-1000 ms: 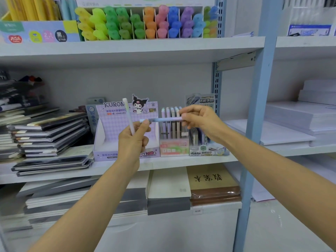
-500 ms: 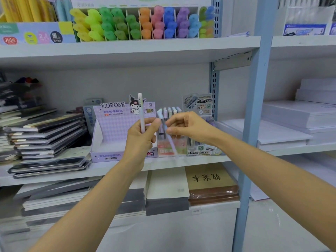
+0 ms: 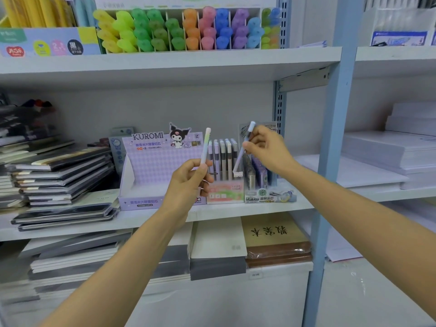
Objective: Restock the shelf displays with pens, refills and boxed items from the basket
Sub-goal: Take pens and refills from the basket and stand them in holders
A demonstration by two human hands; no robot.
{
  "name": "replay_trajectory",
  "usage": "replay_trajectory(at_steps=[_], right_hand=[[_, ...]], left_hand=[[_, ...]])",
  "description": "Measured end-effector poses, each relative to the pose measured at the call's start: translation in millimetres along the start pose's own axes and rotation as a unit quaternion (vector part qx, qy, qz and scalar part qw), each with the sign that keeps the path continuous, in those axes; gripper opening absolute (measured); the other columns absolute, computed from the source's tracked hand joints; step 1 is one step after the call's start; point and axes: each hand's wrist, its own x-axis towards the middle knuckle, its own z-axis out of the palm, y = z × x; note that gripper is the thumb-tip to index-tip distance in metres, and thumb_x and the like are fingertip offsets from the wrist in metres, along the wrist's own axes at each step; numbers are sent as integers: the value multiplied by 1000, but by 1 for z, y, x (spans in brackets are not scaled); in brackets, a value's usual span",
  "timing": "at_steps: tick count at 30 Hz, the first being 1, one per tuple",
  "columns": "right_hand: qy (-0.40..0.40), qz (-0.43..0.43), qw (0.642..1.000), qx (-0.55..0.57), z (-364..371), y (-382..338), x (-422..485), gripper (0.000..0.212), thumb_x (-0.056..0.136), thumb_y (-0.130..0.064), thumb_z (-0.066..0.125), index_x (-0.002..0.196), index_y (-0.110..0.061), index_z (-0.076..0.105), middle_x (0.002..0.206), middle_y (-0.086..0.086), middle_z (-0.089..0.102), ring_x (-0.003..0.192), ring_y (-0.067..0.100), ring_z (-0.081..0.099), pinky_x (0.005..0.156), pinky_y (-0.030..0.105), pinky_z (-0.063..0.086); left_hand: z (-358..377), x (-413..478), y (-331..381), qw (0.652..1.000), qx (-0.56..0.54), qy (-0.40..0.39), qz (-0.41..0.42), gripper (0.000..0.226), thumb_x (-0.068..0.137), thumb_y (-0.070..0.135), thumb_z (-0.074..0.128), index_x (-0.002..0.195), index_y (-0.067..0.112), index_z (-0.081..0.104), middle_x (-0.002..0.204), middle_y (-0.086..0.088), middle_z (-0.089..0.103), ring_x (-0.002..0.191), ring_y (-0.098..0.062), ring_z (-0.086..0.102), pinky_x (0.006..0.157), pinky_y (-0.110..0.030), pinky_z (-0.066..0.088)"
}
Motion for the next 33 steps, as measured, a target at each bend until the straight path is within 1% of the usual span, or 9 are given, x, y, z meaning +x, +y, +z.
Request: replay_trajectory(at_steps=[5, 9, 12, 15, 19, 25, 29, 31, 33], right_hand=[[-35, -23, 992, -116, 13, 9, -3, 9, 90, -16, 66, 93, -11, 59, 85, 0, 65, 79, 13, 60, 61, 7, 38], [-59, -23, 988, -138, 10, 6, 1, 10, 91, -18, 66, 92, -16, 56, 85, 0, 65, 75, 13, 57, 63, 13, 42], [-66, -48, 987, -137, 13, 4, -1, 36, 90, -16, 66, 122, -18, 51, 83, -1, 67, 77, 13, 62, 75, 24, 50], [-53, -82, 981, -166, 20, 5, -3, 65, 90, -12, 65, 143, -28, 32, 78, -3, 64, 73, 12, 62, 70, 27, 53], [-33, -87, 975, -203, 22, 12, 0, 49, 90, -18, 65, 134, -25, 45, 95, -3, 61, 82, 15, 58, 78, 41, 55], [-18, -65, 972, -226, 20, 21, 4, 39, 95, -30, 57, 134, -25, 56, 104, 1, 49, 91, 13, 47, 89, 38, 48], [-4, -74, 996, -54, 17, 1, -2, 42, 97, -34, 54, 138, -22, 51, 110, -1, 54, 90, 13, 55, 82, 29, 50], [-59, -63, 992, 97, 17, -13, -7, 39, 97, -32, 56, 134, -21, 53, 105, 0, 62, 80, 12, 61, 68, 25, 51], [-118, -65, 978, 157, 18, -23, -10, 24, 95, -24, 60, 118, -20, 63, 91, -3, 69, 72, 12, 63, 63, 23, 52]], left_hand=[[0, -1, -2, 1000, -10, -5, -4, 15, 100, 17, 50, 103, 14, 65, 67, 2, 62, 55, -9, 53, 54, -19, 48], [-2, -1, -4, 1000, -19, -7, -8, 14, 99, 18, 53, 102, 15, 66, 67, 1, 62, 55, -11, 52, 53, -21, 48], [-3, 0, -6, 1000, -22, -6, -10, 13, 98, 19, 54, 102, 15, 66, 66, 1, 62, 54, -10, 52, 52, -21, 48], [-3, 1, -8, 1000, -20, -8, -13, 13, 98, 19, 54, 103, 15, 66, 65, 3, 63, 55, -10, 53, 53, -21, 48], [-5, 1, -9, 999, -26, -15, -15, 13, 97, 20, 55, 103, 15, 66, 66, 2, 63, 55, -11, 53, 53, -21, 49], [-5, 2, -11, 999, -27, -17, -24, 14, 96, 21, 58, 105, 13, 66, 66, 2, 64, 55, -11, 53, 54, -22, 50], [-2, 1, -10, 999, -25, -28, -21, 14, 96, 17, 58, 104, 9, 66, 66, 1, 64, 54, -12, 53, 55, -23, 51], [-1, 0, -10, 999, -17, -38, -19, 13, 95, 15, 59, 104, 8, 67, 66, 0, 65, 55, -12, 54, 55, -23, 52], [0, 0, -9, 999, -1, -49, -17, 13, 95, 15, 60, 103, 8, 68, 67, -1, 66, 55, -12, 55, 55, -23, 52]])
